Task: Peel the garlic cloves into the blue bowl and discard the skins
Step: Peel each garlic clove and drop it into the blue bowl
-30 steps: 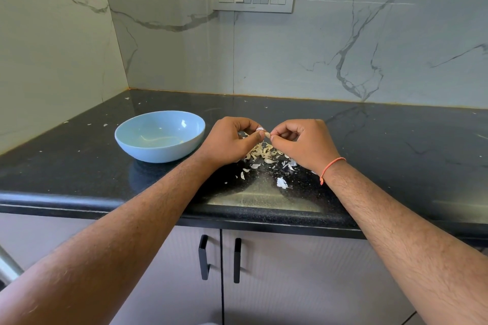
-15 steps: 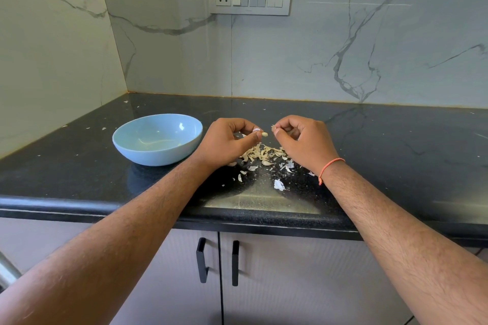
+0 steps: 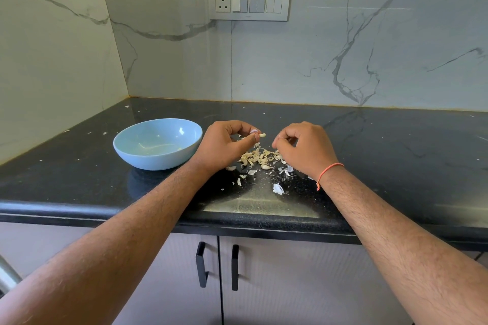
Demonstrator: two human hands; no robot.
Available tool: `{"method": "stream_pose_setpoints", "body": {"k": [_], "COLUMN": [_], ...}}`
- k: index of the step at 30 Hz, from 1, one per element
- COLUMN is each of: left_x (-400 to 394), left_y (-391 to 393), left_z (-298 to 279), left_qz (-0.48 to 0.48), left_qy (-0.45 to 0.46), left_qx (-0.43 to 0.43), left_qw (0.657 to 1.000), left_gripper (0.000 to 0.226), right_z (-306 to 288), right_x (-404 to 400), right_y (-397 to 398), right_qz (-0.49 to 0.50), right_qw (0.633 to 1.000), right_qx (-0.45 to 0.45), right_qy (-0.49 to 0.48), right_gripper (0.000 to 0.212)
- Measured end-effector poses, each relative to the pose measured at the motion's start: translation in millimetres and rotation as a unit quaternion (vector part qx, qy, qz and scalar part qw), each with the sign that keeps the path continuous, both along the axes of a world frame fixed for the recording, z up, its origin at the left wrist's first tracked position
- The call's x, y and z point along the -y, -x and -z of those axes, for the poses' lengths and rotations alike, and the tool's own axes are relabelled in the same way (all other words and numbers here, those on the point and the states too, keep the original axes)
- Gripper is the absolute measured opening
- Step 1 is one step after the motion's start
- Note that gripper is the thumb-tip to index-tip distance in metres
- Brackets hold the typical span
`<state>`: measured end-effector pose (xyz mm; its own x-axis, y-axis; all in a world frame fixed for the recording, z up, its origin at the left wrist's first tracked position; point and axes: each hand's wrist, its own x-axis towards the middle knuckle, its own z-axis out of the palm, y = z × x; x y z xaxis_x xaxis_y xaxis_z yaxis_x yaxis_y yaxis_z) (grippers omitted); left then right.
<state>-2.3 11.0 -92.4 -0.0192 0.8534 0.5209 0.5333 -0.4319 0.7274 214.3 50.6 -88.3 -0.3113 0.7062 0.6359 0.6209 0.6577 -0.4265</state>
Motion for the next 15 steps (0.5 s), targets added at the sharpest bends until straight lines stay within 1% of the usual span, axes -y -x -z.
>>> {"method": "stream_pose_setpoints", "body": {"k": [5, 8, 12, 15], "left_x": [2.6, 3.9, 3.0, 2.4], "left_y": [-1.8, -2.6, -1.3, -1.1], "left_z": [-0.8, -0.7, -0.4, 0.4], "left_qz": [0.01, 0.011, 0.014, 0.021], "left_qy": [-0.016, -0.021, -0.014, -0.011], "left_qx": [-0.01, -0.025, -0.034, -0.036], "left_qw": [1.0, 0.999, 0.999, 0.999], "left_gripper": [0.015, 0.013, 0.008, 0.008], "right_z": [1.5, 0.8, -0.7, -2.0], "right_x": [-0.2, -0.9, -0.1, 1.5], "right_y": [2.0, 1.0, 0.9, 1.5], "right_qz": [-0.058, -0.078, -0.083, -0.079], "right_qw": [0.998, 0.997, 0.996, 0.996], "right_qx": [-0.016, -0.029, -0.027, -0.036], "right_qy": [0.004, 0.002, 0.007, 0.011], "right_gripper": [0.007, 0.017, 0.009, 0.01]}}
